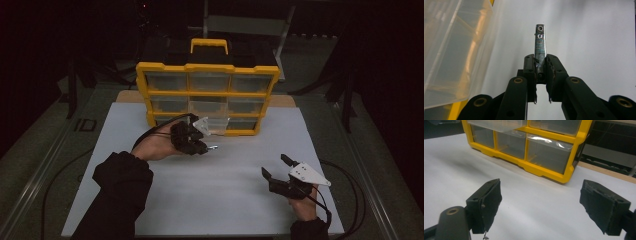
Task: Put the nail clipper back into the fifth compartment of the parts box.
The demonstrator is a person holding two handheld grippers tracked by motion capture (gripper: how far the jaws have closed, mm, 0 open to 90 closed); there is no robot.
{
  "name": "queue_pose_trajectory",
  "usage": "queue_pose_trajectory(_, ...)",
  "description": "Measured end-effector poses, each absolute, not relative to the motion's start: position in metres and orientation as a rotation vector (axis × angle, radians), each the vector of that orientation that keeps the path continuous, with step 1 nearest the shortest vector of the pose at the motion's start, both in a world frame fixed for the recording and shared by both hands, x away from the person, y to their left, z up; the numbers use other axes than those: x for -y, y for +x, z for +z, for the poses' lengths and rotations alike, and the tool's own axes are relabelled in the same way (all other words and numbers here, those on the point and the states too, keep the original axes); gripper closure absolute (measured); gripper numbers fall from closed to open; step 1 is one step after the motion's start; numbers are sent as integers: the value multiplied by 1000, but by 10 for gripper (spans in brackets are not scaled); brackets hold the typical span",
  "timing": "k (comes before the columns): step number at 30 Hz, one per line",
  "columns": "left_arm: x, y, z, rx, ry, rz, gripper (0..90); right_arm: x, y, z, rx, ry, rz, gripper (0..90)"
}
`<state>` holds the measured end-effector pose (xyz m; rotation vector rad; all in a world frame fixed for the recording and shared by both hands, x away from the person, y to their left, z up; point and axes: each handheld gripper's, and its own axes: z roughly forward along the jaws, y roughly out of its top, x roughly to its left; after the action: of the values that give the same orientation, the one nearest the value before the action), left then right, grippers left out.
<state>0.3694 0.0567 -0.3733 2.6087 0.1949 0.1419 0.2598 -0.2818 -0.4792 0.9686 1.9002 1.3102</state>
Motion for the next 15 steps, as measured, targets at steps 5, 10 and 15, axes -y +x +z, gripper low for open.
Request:
queue_pose_trajectory(5, -59, 372, -366, -196, 2605, 137, 806, 282, 260, -479, -1901, 970, 1310, 175)
queue_pose_trajectory(10, -59, 373, -361, -201, 2599, 140, 806, 282, 260, -480, -1902, 973, 1311, 175)
queue_pose_trajectory(15, -59, 375, -355, -192, 2598, 143, 807, 282, 260, -480, -1904, 974, 1311, 175)
